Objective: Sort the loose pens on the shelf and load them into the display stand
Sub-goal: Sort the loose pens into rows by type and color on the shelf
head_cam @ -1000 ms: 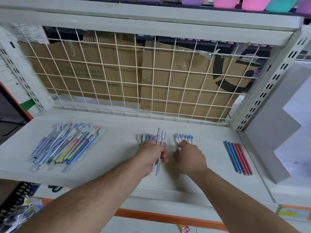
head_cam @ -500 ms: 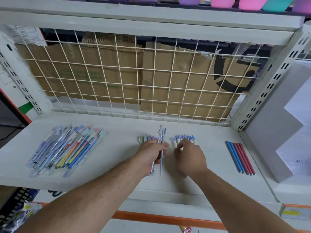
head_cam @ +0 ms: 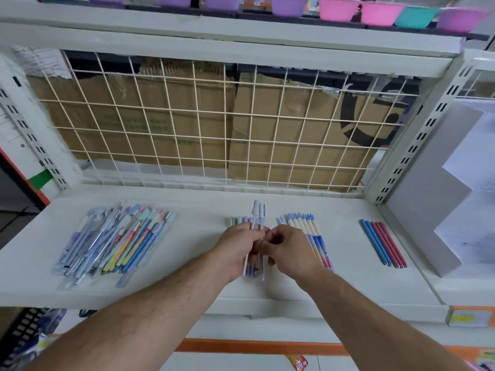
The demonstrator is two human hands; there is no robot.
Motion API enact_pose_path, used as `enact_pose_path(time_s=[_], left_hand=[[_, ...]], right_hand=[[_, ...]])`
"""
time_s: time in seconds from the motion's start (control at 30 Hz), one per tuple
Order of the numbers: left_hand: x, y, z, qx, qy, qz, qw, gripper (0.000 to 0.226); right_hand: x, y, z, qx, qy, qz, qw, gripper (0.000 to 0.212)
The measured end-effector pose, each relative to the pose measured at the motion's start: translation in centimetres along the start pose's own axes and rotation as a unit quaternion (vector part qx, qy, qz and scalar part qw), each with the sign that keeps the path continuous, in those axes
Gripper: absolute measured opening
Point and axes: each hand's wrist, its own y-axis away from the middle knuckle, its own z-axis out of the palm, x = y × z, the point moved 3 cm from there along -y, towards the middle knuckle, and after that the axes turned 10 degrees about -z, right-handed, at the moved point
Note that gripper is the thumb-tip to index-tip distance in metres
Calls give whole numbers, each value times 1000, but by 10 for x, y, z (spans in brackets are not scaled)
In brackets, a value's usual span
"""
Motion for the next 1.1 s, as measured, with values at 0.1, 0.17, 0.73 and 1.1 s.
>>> enact_pose_path(time_s=[0.1, 0.17, 0.73, 1.1], left_hand=[[1, 1, -13, 23, -1, -8, 1000, 10], [2, 2, -25, 49, 15, -15, 999, 14], [11, 1, -121, 138, -123, 26, 982, 26], [8, -10, -114, 137, -277, 64, 949, 14]], right_hand=[[-6, 1, 13, 3, 3, 17, 1000, 13], [-5, -2, 21, 8, 31, 33, 999, 12], [15, -47, 102, -66, 363, -7, 929, 35], [-2, -31, 81, 11, 321, 10, 947, 29]])
